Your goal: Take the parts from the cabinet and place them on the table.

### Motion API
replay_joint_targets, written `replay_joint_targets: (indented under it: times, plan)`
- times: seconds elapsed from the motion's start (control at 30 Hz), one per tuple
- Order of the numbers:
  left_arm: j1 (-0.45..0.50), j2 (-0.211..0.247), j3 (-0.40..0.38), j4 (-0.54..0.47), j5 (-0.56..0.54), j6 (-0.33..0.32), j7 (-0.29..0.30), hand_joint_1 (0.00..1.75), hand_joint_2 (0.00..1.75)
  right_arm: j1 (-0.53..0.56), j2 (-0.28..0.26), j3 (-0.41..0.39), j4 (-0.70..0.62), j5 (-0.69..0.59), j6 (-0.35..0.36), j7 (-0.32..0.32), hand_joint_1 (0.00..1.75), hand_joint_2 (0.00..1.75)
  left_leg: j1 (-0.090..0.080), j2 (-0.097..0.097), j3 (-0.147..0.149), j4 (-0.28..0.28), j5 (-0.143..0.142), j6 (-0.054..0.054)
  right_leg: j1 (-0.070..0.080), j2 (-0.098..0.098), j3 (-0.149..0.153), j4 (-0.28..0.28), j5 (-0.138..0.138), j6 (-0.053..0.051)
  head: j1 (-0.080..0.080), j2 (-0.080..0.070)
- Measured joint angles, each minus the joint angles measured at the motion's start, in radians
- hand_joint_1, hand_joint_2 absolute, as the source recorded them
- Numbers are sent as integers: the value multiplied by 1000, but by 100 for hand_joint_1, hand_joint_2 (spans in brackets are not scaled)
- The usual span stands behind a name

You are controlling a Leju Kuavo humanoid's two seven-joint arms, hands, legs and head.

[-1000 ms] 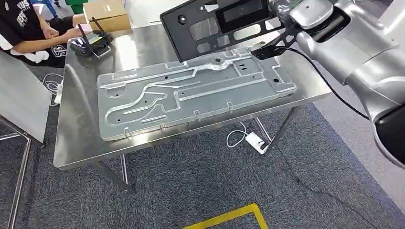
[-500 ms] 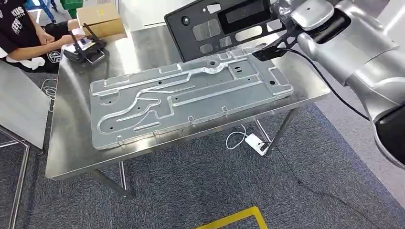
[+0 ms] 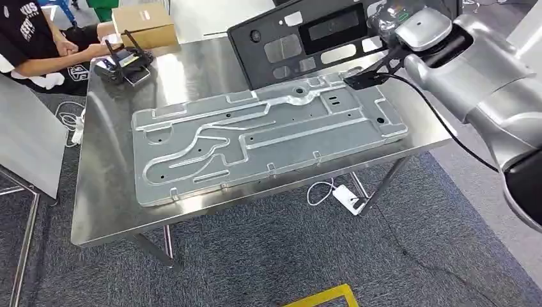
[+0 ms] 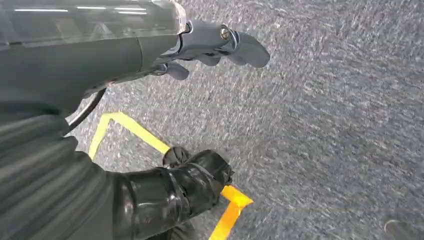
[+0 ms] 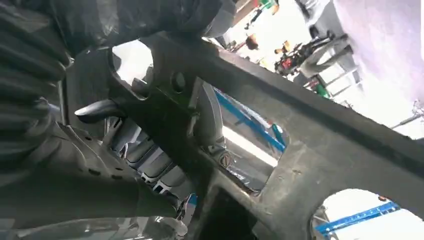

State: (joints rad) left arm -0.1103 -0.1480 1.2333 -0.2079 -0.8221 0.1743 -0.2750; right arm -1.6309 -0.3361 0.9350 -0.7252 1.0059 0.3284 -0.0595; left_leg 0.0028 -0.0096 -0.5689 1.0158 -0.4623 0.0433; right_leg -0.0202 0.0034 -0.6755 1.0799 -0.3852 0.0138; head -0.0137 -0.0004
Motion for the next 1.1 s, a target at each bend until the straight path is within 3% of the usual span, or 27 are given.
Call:
replay_joint_targets:
  times: [0.03, 0.07, 0.13, 0.2, 0.23, 0.27, 0.33, 0.37, 0.4, 0.43, 0.5, 0.53, 0.57, 0.63, 0.73, 0.77, 0.83, 0.87, 0.9, 0.93, 1.0, 1.03, 1.07, 1.1]
  plan:
    - [1, -1, 1, 0, 0, 0, 0, 0, 175, 1, -4, -1, 3, 0, -2, 0, 175, 175, -2, 0, -2, 1, -6, -3, 6, -2, 12, -13, -21, -5, 0, 0]
    - [-1, -1, 3, 0, -1, 0, 0, 0, 175, 1, -5, -2, 5, 0, -3, -2, 175, 175, -6, -1, -7, 9, -9, -8, 9, 0, 21, -38, -25, -7, 0, 0]
    - [-3, -1, 5, 0, -1, 0, 0, 0, 175, 7, -8, -2, 6, 0, -5, -3, 175, 175, -3, 1, -6, 3, -10, -13, 13, 3, 19, -32, -27, -11, 0, 0]
    - [-4, 0, 5, 0, -1, 1, -1, 0, 175, 8, -9, -2, 6, 0, -6, -3, 175, 175, -7, 2, -6, 6, -25, -23, -2, 3, 32, -49, -27, -16, -1, 0]
    - [-3, -3, 5, 0, -1, 1, -1, 0, 175, 7, -10, -3, 7, 0, -6, -3, 175, 175, -5, 4, -15, 38, -41, -30, -2, 3, 40, -54, -29, -20, 0, 0]
    - [-3, -3, 5, 0, -1, 1, -1, 0, 175, 7, -11, -3, 8, 0, -6, -2, 175, 175, -2, 4, -47, 106, -71, -35, -2, 2, 44, -54, -31, -26, 0, 0]
    - [-3, -2, 6, 0, -2, 2, -1, 0, 175, 12, -11, -3, 9, 0, -9, -3, 175, 175, 3, 4, -140, 274, -128, -43, -2, 3, 51, -54, -38, -30, 0, 0]
    - [-3, -2, 6, 0, -4, 3, 0, 0, 175, 17, -12, -3, 10, 0, -10, -5, 175, 175, 3, 4, -177, 326, -132, -45, -2, 4, 55, -53, -41, -30, -1, 0]
    - [-3, -2, 6, 0, -5, 3, 0, 0, 175, 23, -15, -3, 10, -1, -13, -7, 175, 175, 5, 4, -189, 327, -115, -46, -3, 5, 60, -53, -45, -29, -1, 0]
    - [-2, -2, 6, 0, -5, 3, 0, 0, 175, 28, -18, -3, 10, -1, -14, -11, 175, 175, 7, 4, -178, 282, -71, -47, -3, 5, 67, -52, -51, -28, -1, 0]
    - [-2, -2, 6, 0, -5, 4, 0, 0, 175, 30, -27, -3, 10, -3, -18, -17, 175, 175, 10, 5, -108, 103, 45, -45, -6, 5, 82, -49, -64, -21, -1, 0]
    - [-1, -2, 6, 0, -6, 5, 0, 0, 175, 30, -31, -5, 10, -3, -21, -17, 175, 175, 10, 6, -81, 26, 69, -43, -6, 4, 87, -48, -70, -16, -1, 0]
    - [-1, -2, 7, 0, -6, 6, 0, 0, 175, 29, -34, -8, 10, -4, -24, -17, 175, 175, 2, 5, -63, 12, 52, -42, -2, 5, 84, -48, -72, -11, -1, 0]
    - [-2, -2, 7, 0, -7, 6, 0, 0, 175, 32, -42, -11, 9, -6, -30, -18, 175, 175, 2, 3, -64, 6, 47, -33, 0, 5, 83, -50, -71, -1, 0, 0]
    - [-2, -2, 7, 0, -10, 6, -2, 0, 175, 45, -62, -19, 8, -8, -32, -18, 175, 175, 7, 6, -47, -10, 48, -12, -7, 3, 81, -37, -84, 14, 0, 0]
    - [-2, -2, 7, 0, -10, 6, -2, 0, 175, 46, -68, -21, 7, -10, -32, -19, 175, 175, 6, 6, -43, -13, 46, -7, -4, 1, 64, 1, -106, 15, 0, 0]
    - [-4, -2, 7, 0, -14, 5, -2, 0, 175, 48, -83, -26, 7, -11, -34, -22, 175, 175, 4, 5, -42, -11, 42, 3, -2, 2, -25, 167, -178, 19, 0, 0]
    - [-4, -2, 8, 0, -16, 5, -2, 0, 175, 54, -88, -26, 7, -13, -34, -24, 175, 175, 2, 4, -39, -10, 39, 7, -2, 2, -67, 239, -199, 19, 0, 0]
    - [-3, -2, 8, 0, -16, 5, -2, 0, 175, 63, -95, -26, 7, -16, -34, -27, 175, 175, 1, 3, -36, -8, 36, 8, -2, 2, -94, 274, -193, 19, 0, 0]
    - [-2, -1, 9, 0, -16, 5, -2, 0, 175, 71, -104, -26, 7, -18, -35, -33, 175, 175, 1, 1, -31, -5, 31, 7, -2, 2, -93, 253, -162, 17, 0, 0]
    - [-1, -2, 12, 0, -13, -2, -2, 0, 175, 75, -115, -27, 7, -19, -36, -36, 175, 175, -1, -1, -24, 4, 18, 4, -2, 1, -37, 99, -58, 9, 0, 0]
    - [-2, -2, 13, 0, -9, -4, -3, 0, 175, 75, -116, -28, 7, -20, -37, -36, 175, 175, -2, -1, -22, 8, 13, 3, -1, 1, -8, 30, -21, 4, 0, 0]
    - [-2, -2, 16, 0, -5, -6, -4, 0, 175, 77, -121, -34, 7, -24, -40, -37, 175, 175, -7, 0, -24, 11, 5, -3, 7, 1, 18, -15, -31, 0, 0, 0]
    - [-4, -2, 19, 0, 1, -10, -5, 0, 175, 78, -122, -36, 6, -27, -43, -40, 175, 175, -8, 0, -28, 18, 4, -5, 10, 3, 22, -33, -29, -1, 0, 0]
